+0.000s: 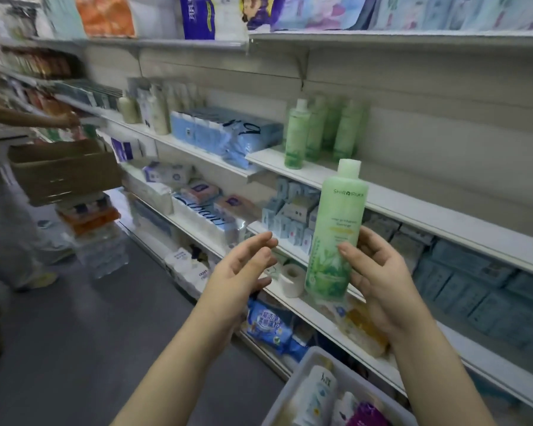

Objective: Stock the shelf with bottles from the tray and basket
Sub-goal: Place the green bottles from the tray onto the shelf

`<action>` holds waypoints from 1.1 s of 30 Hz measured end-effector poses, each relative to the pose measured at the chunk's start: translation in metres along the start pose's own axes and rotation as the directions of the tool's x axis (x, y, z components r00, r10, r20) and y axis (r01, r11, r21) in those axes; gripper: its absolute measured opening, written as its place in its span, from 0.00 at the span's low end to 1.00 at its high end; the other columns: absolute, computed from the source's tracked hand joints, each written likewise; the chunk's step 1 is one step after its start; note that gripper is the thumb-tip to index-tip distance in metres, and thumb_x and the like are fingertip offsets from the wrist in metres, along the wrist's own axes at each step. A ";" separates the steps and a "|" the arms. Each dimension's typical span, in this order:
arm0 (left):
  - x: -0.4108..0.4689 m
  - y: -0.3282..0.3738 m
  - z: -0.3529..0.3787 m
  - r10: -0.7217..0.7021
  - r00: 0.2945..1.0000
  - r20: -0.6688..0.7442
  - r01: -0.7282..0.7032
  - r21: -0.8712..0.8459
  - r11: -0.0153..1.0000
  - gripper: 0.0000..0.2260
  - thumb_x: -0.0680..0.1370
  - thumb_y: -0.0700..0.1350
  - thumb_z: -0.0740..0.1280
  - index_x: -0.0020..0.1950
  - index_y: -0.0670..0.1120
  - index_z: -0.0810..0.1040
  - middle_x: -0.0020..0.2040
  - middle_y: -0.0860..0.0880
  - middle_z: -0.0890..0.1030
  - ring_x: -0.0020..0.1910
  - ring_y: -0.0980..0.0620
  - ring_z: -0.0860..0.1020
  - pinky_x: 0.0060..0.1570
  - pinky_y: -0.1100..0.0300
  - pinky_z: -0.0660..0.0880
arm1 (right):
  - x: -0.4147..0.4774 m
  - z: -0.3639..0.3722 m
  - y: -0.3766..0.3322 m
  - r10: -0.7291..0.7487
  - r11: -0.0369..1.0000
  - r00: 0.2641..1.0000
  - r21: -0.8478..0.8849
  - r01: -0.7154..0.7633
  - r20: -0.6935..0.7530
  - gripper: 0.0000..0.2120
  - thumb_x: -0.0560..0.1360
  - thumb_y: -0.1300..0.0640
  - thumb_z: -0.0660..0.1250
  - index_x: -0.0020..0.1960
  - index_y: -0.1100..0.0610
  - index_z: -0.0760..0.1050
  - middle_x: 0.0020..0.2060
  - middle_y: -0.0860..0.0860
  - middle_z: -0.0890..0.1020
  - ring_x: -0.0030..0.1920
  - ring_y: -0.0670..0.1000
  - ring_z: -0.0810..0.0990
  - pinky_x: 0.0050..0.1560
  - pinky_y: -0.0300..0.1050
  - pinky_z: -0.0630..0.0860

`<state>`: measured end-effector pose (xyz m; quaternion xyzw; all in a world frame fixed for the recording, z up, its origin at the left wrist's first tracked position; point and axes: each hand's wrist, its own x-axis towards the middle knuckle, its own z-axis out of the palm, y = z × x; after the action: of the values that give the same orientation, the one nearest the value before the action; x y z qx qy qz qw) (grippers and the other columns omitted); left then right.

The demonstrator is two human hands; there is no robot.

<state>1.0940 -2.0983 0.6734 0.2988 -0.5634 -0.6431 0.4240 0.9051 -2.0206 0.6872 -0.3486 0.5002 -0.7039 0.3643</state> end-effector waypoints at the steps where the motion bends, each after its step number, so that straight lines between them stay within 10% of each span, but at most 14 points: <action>1: 0.013 0.003 -0.016 0.001 1.000 0.013 -0.001 0.006 1.000 0.16 0.76 0.49 0.64 0.63 0.52 0.77 0.59 0.56 0.82 0.58 0.54 0.80 0.59 0.52 0.77 | 0.009 0.013 0.003 -0.013 1.000 1.000 0.002 0.013 -0.018 0.24 0.67 0.58 0.70 0.63 0.57 0.75 0.52 0.51 0.85 0.53 0.51 0.84 0.49 0.44 0.82; 13: 0.146 0.028 -0.109 0.028 0.982 0.189 -0.034 0.025 0.999 0.12 0.78 0.48 0.65 0.62 0.54 0.77 0.59 0.56 0.82 0.58 0.54 0.80 0.55 0.58 0.77 | 0.083 0.094 0.021 -0.157 0.987 0.955 -0.013 0.159 -0.253 0.34 0.59 0.51 0.74 0.64 0.55 0.75 0.50 0.48 0.85 0.53 0.49 0.83 0.46 0.40 0.80; 18: 0.219 0.026 -0.086 0.064 0.969 0.238 -0.070 0.016 0.997 0.10 0.79 0.46 0.65 0.59 0.56 0.76 0.60 0.55 0.80 0.61 0.54 0.78 0.56 0.58 0.76 | 0.143 0.093 0.022 -0.191 0.980 0.923 -0.008 0.200 -0.334 0.17 0.74 0.60 0.67 0.62 0.56 0.75 0.52 0.49 0.85 0.51 0.48 0.84 0.45 0.41 0.81; 33: 0.466 -0.015 -0.003 0.069 0.868 0.492 -0.178 0.179 0.968 0.32 0.73 0.56 0.73 0.73 0.49 0.66 0.68 0.53 0.75 0.64 0.58 0.75 0.64 0.55 0.74 | 0.349 0.022 0.054 -0.286 0.956 0.836 -0.198 0.216 -0.468 0.19 0.80 0.64 0.61 0.70 0.56 0.70 0.54 0.45 0.84 0.58 0.47 0.81 0.56 0.41 0.79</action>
<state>0.8780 -2.5102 0.7012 0.1372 -0.7364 -0.6026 0.2753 0.7612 -2.3441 0.6856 -0.2449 0.5734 -0.7748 0.1047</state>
